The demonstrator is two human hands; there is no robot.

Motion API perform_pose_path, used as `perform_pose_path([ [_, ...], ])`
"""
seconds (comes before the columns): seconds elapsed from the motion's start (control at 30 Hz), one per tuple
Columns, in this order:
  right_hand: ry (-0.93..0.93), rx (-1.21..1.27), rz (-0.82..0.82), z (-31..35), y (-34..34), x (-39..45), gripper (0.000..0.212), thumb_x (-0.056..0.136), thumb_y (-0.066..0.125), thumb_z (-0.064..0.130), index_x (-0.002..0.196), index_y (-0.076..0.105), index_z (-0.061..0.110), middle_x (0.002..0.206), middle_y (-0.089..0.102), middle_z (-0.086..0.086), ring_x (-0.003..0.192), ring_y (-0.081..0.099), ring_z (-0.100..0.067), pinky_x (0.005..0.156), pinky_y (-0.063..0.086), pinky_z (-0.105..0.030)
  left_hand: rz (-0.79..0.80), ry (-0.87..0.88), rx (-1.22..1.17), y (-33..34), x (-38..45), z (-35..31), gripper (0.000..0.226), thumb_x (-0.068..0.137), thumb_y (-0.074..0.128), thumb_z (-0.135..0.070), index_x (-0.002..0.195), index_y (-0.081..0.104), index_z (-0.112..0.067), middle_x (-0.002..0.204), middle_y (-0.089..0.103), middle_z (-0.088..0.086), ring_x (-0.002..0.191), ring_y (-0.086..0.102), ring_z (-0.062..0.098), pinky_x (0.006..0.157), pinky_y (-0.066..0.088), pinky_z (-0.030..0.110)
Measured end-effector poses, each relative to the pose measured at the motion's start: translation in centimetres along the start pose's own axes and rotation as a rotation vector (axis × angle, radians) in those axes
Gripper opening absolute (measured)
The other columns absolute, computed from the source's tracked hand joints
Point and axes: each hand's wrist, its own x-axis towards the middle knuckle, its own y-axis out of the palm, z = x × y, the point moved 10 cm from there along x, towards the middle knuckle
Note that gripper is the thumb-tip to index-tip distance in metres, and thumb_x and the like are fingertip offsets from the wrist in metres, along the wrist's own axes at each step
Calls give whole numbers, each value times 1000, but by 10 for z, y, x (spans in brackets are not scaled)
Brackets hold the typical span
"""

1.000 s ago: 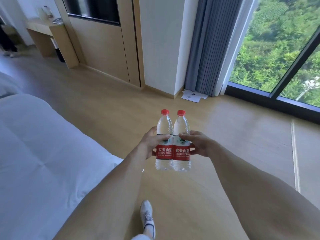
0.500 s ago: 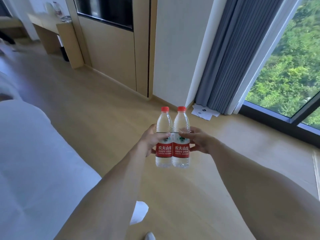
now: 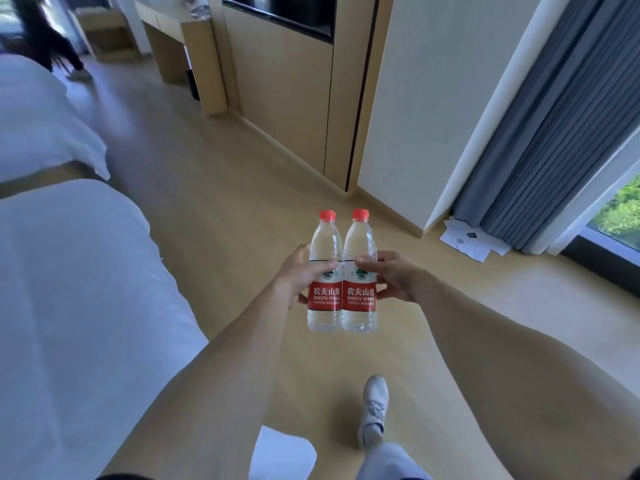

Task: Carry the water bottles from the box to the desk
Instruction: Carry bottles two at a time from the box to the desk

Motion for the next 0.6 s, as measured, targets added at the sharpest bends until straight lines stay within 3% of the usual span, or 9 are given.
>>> perform_pose_path([
  [0.17, 2, -54, 108, 38, -6, 89, 33, 88, 74, 26, 113, 66, 6, 107, 74, -15, 100, 71, -33, 91, 55, -58, -120, -40, -64, -32, 72, -14, 50, 55, 88, -45, 96, 60, -52, 89, 78, -8, 77, 77, 16, 60, 61, 45],
  [0.43, 2, -150, 279, 121, -17, 217, 38, 91, 71, 25, 122, 65, 4, 117, 71, -18, 113, 66, -36, 97, 51, -60, -283, -75, -147, -73, 178, -66, 44, 54, 89, -45, 82, 60, -61, 94, 78, -6, 79, 77, 18, 60, 60, 44],
  [0.6, -6, -182, 346, 170, -19, 279, 35, 93, 69, 26, 123, 65, 7, 119, 71, -16, 112, 66, -33, 99, 50, -59, -353, -48, -165, -99, 225, -106, 65, 53, 91, -45, 108, 57, -50, 96, 78, -7, 83, 77, 19, 65, 62, 47],
])
